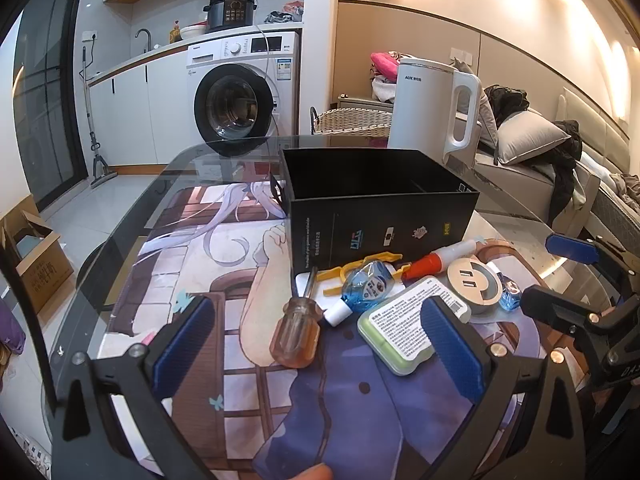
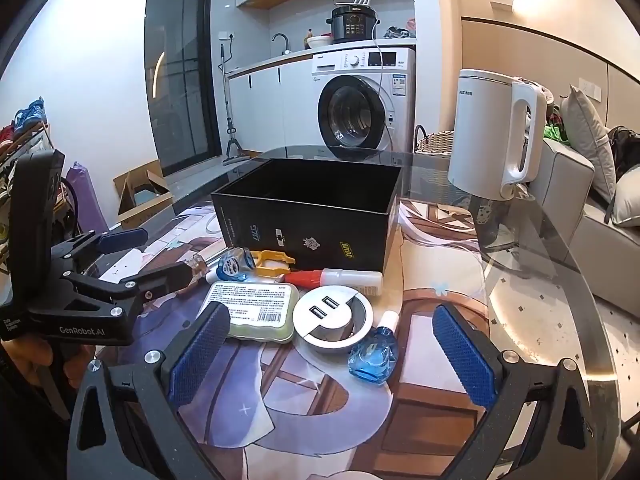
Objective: Organize rigid objects
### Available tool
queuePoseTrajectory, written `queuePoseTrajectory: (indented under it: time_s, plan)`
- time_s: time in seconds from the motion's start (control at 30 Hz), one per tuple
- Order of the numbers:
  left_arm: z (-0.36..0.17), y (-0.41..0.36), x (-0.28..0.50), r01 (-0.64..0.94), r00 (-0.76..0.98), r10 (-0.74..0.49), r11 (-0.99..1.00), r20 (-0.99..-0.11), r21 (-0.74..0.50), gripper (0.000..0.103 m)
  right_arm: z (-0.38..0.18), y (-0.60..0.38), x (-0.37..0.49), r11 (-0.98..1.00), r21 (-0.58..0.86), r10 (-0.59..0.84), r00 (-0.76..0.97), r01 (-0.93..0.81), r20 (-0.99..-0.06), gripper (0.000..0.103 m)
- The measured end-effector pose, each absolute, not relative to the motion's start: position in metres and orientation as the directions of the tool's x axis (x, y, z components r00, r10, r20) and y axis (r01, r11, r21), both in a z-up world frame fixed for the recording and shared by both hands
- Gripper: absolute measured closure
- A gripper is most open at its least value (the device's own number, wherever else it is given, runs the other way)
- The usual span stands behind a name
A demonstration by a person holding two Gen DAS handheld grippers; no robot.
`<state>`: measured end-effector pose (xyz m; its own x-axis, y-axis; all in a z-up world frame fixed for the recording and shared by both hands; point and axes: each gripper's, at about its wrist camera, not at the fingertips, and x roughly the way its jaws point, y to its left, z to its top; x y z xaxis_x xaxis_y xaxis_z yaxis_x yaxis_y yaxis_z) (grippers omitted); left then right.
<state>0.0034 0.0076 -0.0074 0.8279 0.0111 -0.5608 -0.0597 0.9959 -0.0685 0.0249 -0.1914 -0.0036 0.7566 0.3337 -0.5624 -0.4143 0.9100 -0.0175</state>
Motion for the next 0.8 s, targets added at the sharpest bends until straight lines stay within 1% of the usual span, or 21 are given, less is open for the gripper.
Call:
queuePoseTrajectory:
  time_s: [0.8]
  plan:
    - [-0.0077, 0.0058, 0.0069, -0.06, 0.824, 0.014, 0.996, -0.567, -0.063, 0.0, -0.0062, -0.1909, 0.0276, 0.915, -0.025, 0.317, 0.756, -0.402, -0.573, 0.0]
